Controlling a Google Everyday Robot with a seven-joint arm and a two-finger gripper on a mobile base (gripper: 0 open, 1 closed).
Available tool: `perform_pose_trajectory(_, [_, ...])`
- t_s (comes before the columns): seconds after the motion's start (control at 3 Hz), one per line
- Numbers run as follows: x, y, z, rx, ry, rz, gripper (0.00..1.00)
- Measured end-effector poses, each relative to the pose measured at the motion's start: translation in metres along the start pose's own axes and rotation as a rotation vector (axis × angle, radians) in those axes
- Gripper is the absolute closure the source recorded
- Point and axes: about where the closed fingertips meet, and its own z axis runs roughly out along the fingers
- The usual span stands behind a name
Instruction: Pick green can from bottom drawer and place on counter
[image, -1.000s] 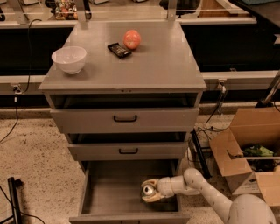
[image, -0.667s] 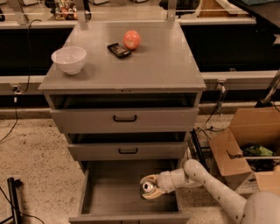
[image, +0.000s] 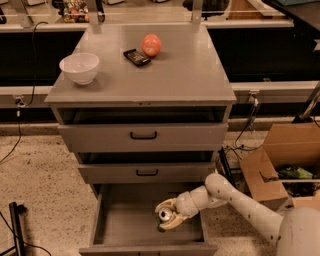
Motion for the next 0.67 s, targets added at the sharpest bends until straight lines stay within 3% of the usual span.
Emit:
perform_pose_trajectory(0.33, [-0.064, 0.015, -0.030, -0.077, 0.026, 0.007, 1.00])
perform_pose_trajectory(0.67, [-0.104, 0.017, -0.051, -0.104, 0.082, -0.029, 1.00])
